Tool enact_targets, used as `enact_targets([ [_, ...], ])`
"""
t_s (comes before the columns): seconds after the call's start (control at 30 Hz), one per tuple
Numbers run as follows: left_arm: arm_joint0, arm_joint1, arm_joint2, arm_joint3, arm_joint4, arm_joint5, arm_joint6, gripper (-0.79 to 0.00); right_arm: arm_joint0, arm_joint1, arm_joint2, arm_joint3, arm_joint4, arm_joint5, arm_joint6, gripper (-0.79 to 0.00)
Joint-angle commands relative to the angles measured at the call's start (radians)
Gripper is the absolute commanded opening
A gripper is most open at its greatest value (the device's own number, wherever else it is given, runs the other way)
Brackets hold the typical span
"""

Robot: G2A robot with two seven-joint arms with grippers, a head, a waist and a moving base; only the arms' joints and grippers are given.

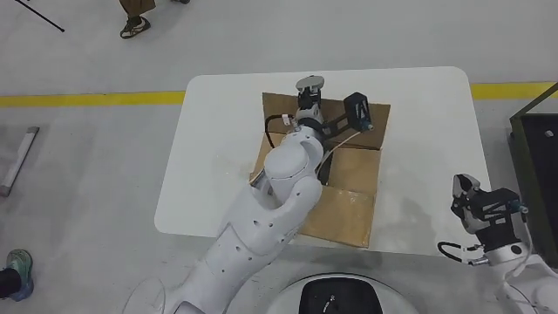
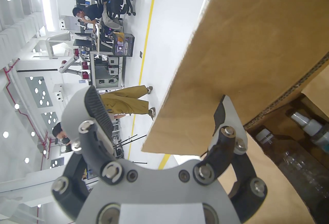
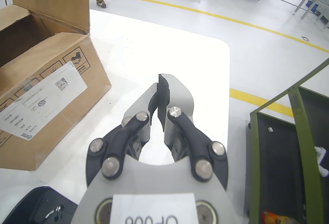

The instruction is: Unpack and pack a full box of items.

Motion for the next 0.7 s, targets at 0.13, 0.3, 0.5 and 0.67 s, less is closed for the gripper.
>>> enact_targets([
  [0.13, -0.077, -0.039, 0.038, 0.196, -0.038, 0.044, 0.017, 0.000, -0.013, -0.002, 0.018, 0.000, 0.015, 0.006, -0.007, -0.785],
  [0.3, -0.099, -0.062, 0.056, 0.247, -0.051, 0.067, 0.015, 0.000, -0.018, -0.003, 0.029, 0.001, 0.029, 0.006, -0.008, -0.785],
  [0.5, -0.061, -0.061, 0.007, 0.146, -0.063, 0.076, -0.011, 0.000, -0.002, -0.005, 0.026, -0.007, 0.079, -0.020, 0.007, -0.785],
  [0.67, 0.055, -0.034, -0.080, -0.067, -0.042, 0.017, -0.047, 0.000, 0.034, -0.006, 0.039, -0.027, 0.219, -0.081, 0.058, -0.785],
])
